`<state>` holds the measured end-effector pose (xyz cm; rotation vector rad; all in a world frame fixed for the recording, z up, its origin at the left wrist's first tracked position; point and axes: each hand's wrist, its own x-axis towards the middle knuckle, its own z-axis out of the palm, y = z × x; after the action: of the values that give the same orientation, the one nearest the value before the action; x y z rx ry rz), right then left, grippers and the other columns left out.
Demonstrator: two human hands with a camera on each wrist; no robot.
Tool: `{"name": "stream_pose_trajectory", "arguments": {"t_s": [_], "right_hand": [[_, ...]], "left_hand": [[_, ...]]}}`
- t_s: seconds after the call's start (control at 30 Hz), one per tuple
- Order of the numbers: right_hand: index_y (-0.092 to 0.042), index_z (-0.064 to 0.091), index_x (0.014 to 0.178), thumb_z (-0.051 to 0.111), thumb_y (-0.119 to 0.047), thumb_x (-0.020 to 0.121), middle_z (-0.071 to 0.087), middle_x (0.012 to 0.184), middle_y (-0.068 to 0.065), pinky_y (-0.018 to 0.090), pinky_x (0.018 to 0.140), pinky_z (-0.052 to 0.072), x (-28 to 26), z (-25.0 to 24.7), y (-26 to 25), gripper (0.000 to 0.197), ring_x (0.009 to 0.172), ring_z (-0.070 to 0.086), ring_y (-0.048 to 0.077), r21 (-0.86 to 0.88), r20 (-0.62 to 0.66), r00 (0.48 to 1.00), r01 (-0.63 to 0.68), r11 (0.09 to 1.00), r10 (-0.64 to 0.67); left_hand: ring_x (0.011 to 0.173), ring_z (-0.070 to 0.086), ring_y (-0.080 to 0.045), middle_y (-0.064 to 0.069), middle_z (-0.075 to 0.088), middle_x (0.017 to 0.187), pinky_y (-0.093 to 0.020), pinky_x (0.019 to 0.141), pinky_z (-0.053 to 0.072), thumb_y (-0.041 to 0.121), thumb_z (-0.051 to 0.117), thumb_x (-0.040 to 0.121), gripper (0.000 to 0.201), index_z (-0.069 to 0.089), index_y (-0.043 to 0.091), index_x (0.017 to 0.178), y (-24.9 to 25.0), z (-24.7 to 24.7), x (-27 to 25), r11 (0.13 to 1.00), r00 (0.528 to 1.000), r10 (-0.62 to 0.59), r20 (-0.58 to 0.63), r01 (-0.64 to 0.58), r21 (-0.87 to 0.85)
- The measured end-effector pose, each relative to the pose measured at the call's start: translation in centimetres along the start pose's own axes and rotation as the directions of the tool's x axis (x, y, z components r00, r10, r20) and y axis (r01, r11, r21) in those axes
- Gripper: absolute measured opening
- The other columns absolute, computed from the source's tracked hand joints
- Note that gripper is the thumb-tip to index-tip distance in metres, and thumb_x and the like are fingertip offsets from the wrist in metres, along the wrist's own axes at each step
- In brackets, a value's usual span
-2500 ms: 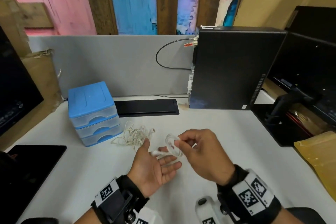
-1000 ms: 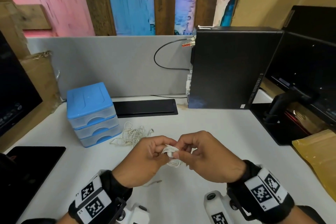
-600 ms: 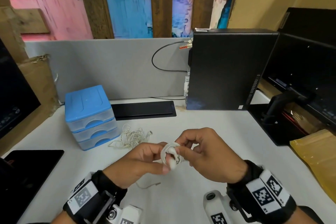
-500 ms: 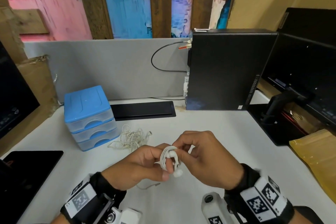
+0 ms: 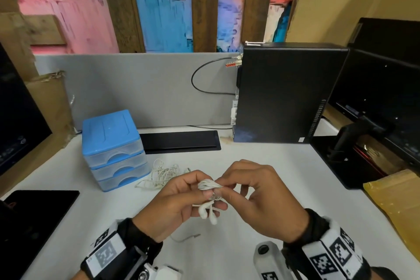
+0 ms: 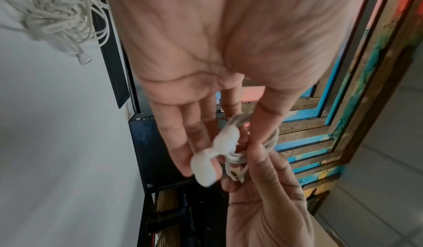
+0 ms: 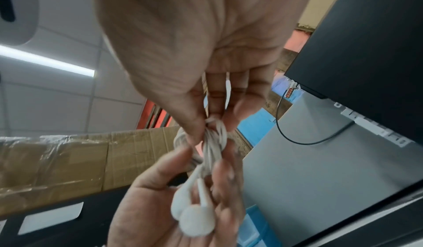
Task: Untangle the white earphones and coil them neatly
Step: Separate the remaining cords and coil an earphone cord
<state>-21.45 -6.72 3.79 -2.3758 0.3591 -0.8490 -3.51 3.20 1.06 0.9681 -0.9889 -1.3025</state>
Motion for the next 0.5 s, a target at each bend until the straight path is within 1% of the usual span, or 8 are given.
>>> {"name": "stream_pose_trajectory", "arguments": {"t_s": [0.07,0.13,0.2,0.23,0.33,0.4,0.43,0.5], "right_hand": [[-0.029,0.078,0.090,0.065,-0.031,0.091,0.067,0.077,-0.013,0.031,0.062,0.051,0.0,0.5,-0.2,0.013,0.078,0.063,0.014,0.007,0.002,0.999,-0.032,0.999,0.032],[-0.027,0.078,0.087,0.069,-0.027,0.090,0.068,0.076,-0.012,0.028,0.062,0.052,0.1,0.8,-0.1,0.010,0.076,0.065,0.014,0.051,-0.004,0.994,-0.112,0.992,0.113],[-0.022,0.079,0.085,0.073,-0.021,0.089,0.071,0.076,-0.008,0.024,0.063,0.052,0.4,0.8,0.6,0.007,0.074,0.065,0.013,0.103,-0.035,0.978,-0.200,0.974,0.204],[-0.020,0.079,0.084,0.073,-0.019,0.088,0.072,0.075,-0.007,0.022,0.062,0.051,0.6,0.7,1.1,0.007,0.072,0.065,0.012,0.120,-0.049,0.969,-0.236,0.964,0.243],[-0.017,0.079,0.080,0.075,-0.019,0.087,0.074,0.071,-0.007,0.017,0.063,0.050,1.5,0.2,2.8,0.009,0.064,0.065,0.006,0.109,-0.027,0.938,-0.342,0.933,0.346],[-0.018,0.077,0.075,0.075,-0.020,0.087,0.072,0.067,-0.008,0.015,0.060,0.048,2.4,0.0,4.1,0.012,0.059,0.062,0.002,0.021,0.045,0.907,-0.420,0.907,0.418],[-0.020,0.077,0.074,0.075,-0.021,0.087,0.070,0.065,-0.009,0.015,0.060,0.047,2.8,-0.1,4.8,0.014,0.058,0.061,0.001,-0.063,0.097,0.888,-0.446,0.893,0.450],[-0.021,0.077,0.075,0.074,-0.023,0.087,0.068,0.066,-0.012,0.017,0.061,0.047,3.8,-0.3,6.3,0.013,0.061,0.061,0.001,-0.257,0.206,0.845,-0.439,0.861,0.493]], "left_hand": [[0.083,0.071,-0.029,-0.012,0.070,0.088,-0.040,0.078,0.057,0.026,0.085,0.071,0.039,0.064,0.002,0.095,-0.5,0.4,0.2,0.996,0.999,0.045,-0.027,-0.043,0.073],[0.075,0.070,-0.025,-0.012,0.070,0.082,-0.035,0.071,0.057,0.012,0.082,0.074,0.033,0.062,-0.002,0.095,-1.3,0.6,0.4,0.984,0.991,0.101,-0.084,-0.087,0.155],[0.071,0.071,-0.026,-0.014,0.072,0.083,-0.033,0.067,0.057,0.004,0.080,0.072,0.025,0.069,0.007,0.094,-1.8,0.5,0.6,0.974,0.987,0.100,-0.126,-0.072,0.216],[0.071,0.072,-0.026,-0.013,0.073,0.085,-0.032,0.068,0.057,0.007,0.082,0.071,0.024,0.073,0.016,0.092,-1.9,0.3,0.6,0.967,0.987,0.088,-0.136,-0.052,0.251],[0.083,0.074,-0.019,-0.003,0.078,0.091,-0.026,0.079,0.053,0.013,0.087,0.074,0.028,0.076,0.029,0.095,-2.7,-1.1,1.2,0.919,0.978,0.054,-0.200,0.030,0.394],[0.091,0.073,-0.012,0.003,0.077,0.100,-0.022,0.083,0.051,0.015,0.086,0.075,0.041,0.072,0.031,0.110,-3.3,-2.1,1.5,0.879,0.965,0.013,-0.261,0.113,0.464],[0.092,0.073,-0.012,0.003,0.076,0.103,-0.022,0.082,0.052,0.017,0.087,0.074,0.046,0.069,0.030,0.115,-3.5,-2.5,1.6,0.872,0.959,-0.009,-0.283,0.146,0.467],[0.092,0.073,-0.013,0.001,0.075,0.105,-0.024,0.083,0.054,0.016,0.086,0.076,0.044,0.069,0.028,0.115,-3.7,-3.2,1.8,0.873,0.953,-0.036,-0.302,0.178,0.455]]}}
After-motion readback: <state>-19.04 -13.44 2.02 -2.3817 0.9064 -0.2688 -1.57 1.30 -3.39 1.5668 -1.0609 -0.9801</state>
